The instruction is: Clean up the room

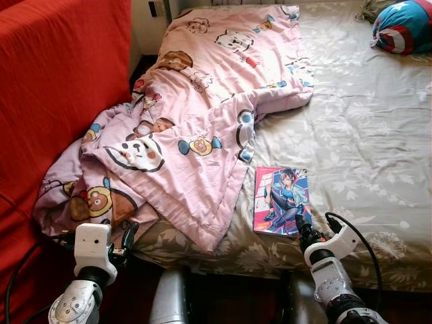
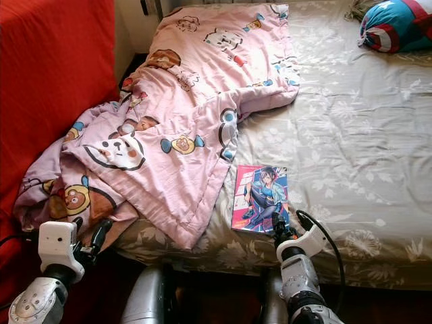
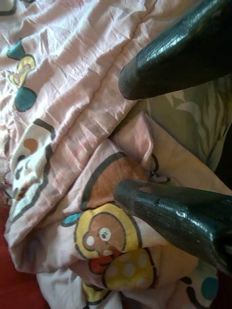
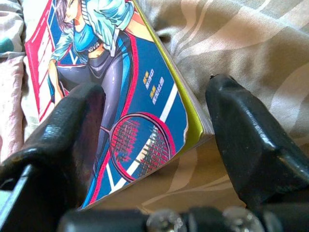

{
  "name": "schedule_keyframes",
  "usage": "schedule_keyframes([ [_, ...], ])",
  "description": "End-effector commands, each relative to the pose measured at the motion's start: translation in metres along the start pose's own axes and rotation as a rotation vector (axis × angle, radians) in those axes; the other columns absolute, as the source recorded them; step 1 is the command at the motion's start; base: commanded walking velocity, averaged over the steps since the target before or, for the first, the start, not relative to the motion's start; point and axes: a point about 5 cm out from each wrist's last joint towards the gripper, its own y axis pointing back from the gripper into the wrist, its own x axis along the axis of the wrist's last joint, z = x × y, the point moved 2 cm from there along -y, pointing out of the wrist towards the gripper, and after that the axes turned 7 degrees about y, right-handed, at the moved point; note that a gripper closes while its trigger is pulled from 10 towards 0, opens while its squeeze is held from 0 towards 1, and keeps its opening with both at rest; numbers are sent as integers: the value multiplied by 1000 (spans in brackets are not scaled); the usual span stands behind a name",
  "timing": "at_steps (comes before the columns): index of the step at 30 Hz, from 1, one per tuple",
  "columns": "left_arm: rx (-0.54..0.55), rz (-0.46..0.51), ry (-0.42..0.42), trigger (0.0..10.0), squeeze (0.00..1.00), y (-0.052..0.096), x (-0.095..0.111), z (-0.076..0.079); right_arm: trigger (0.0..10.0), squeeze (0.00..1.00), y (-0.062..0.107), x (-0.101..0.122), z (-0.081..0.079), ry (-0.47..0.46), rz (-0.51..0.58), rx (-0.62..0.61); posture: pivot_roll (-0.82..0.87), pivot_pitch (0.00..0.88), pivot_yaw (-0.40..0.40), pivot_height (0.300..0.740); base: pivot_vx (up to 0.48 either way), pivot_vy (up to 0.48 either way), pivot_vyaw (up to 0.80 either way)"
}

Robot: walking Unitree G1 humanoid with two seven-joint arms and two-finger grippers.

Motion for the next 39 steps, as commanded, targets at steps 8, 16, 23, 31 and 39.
schedule_keyframes([
  [8, 17, -29, -23, 10000, 0, 6, -3, -7, 10000, 0, 6, -25, -3, -133, -86, 36, 252, 191, 85, 578, 0, 0, 0],
  [16, 22, -31, -33, 10000, 0, 8, -3, -8, 10000, 0, 11, -32, 4, -263, -93, 27, 254, 193, 85, 578, 0, 0, 0],
  [23, 25, -32, -36, 10000, 0, 8, -3, -9, 10000, 0, 14, -43, 3, -271, -131, 41, 260, 193, 84, 578, 0, 0, 0],
  [31, 30, -30, -40, 10000, 0, 7, -4, -11, 6706, 0, 11, -37, -4, -267, -111, 80, 256, 190, 81, 578, 0, 0, 0],
  [39, 30, -31, -42, 10000, 0, 6, -5, -11, 0, 0, 9, -33, -6, -264, -95, 91, 254, 188, 77, 578, 0, 0, 0],
])
